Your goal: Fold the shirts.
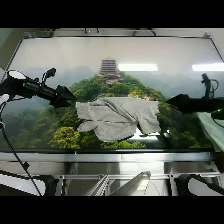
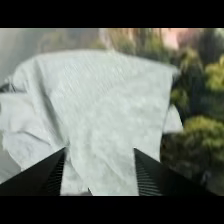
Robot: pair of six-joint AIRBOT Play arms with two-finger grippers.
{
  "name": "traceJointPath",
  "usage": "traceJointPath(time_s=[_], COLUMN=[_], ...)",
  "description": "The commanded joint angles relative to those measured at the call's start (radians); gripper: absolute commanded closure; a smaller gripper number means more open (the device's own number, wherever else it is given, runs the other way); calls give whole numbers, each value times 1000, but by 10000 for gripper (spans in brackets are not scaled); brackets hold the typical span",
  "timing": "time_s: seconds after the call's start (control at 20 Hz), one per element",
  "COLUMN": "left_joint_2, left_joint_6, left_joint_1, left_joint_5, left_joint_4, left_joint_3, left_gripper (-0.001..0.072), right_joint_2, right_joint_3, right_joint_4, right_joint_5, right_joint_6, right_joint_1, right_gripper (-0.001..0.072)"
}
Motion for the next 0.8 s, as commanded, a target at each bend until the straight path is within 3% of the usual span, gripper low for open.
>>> traceJointPath(time_s=[0.0,0.3,0.4,0.5,0.55,0.6,0.75], left_joint_2=[-6,-6,-17,-44,-58,-72,-75], left_joint_6=[25,45,44,41,37,39,25], left_joint_1=[-4,-85,-119,-150,-163,-172,-176], left_joint_5=[69,241,245,215,188,143,5], left_joint_4=[1,-11,-11,-11,-10,-12,-79], left_joint_3=[-108,-147,-121,-73,-39,2,128], left_gripper=[-8,9,10,41,342,716,693], right_joint_2=[-16,-198,-245,-258,-257,-251,-182], right_joint_3=[-115,-125,-125,-124,-119,-107,-3], right_joint_4=[-40,-39,-39,-38,-23,7,102], right_joint_5=[-68,-73,-68,-66,-43,1,161], right_joint_6=[11,13,11,7,-21,-58,-90], right_joint_1=[35,98,148,196,209,211,171], right_gripper=[191,196,281,294,500,693,697])
